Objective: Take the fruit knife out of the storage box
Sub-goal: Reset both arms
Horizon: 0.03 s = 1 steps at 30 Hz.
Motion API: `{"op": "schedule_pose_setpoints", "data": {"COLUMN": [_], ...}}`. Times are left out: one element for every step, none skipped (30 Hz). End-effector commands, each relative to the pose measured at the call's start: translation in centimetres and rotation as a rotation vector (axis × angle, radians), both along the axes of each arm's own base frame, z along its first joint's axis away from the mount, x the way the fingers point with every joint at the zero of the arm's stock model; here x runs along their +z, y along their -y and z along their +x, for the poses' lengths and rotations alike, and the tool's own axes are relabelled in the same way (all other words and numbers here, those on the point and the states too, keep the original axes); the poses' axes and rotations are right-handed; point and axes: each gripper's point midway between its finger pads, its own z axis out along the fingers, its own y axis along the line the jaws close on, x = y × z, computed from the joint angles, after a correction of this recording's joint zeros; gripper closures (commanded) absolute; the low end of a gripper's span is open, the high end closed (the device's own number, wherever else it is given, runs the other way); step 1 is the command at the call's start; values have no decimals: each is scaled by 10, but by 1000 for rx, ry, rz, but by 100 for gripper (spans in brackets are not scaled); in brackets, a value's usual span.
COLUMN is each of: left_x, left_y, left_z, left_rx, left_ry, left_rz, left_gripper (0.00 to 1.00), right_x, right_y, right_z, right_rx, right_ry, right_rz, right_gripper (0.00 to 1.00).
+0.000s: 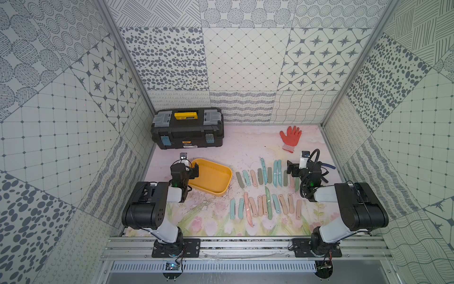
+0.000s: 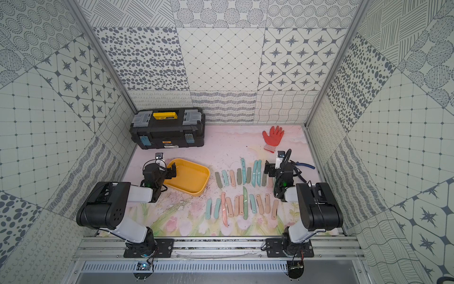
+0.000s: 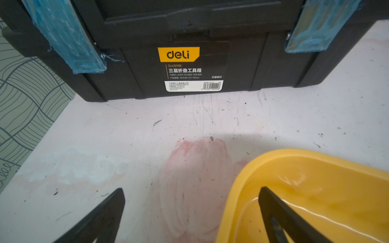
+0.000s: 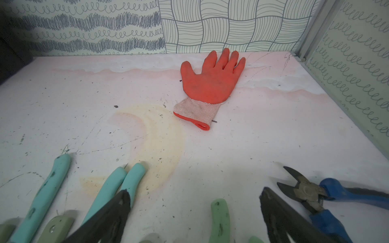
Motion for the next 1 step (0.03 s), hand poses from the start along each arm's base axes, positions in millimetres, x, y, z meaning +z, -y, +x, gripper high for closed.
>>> {"op": "schedule_pose_setpoints", "data": {"left_x": [8], "left_y": [-2], "left_z": [5], "left_rx": [4], "left_ry": [27], "left_rz": [-16], "left_gripper": [1], "right_x": [19], "right_y": [0], "right_z": [8], "right_rx": [-4], "right_ry": [61], "right_rz": [0], "right_gripper": [2]}}
